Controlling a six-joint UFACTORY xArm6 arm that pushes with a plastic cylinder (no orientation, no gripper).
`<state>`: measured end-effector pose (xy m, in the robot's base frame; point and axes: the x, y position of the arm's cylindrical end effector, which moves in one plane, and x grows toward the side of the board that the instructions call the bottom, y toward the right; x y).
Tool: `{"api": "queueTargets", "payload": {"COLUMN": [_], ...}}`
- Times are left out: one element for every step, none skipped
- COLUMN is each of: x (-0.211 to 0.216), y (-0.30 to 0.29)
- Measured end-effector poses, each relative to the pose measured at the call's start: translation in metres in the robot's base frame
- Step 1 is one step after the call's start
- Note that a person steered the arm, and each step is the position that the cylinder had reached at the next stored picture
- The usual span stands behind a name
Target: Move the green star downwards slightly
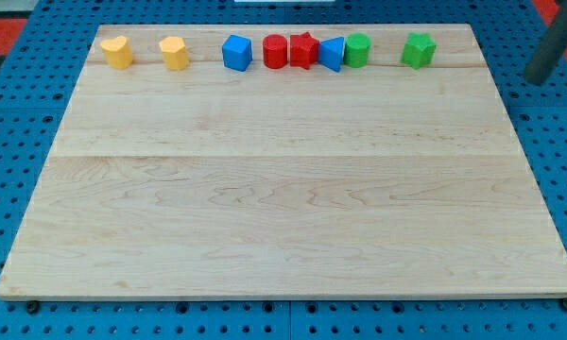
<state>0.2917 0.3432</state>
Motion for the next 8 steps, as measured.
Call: {"api": "queueTargets", "payload": {"x": [-0.049,-0.078,-0.100,-0.090,-0.099,-0.092,-0.077,-0.077], "y": [0.001,-0.010,-0.048,-0.068,-0.117,-0.118,-0.141,-0.156]}}
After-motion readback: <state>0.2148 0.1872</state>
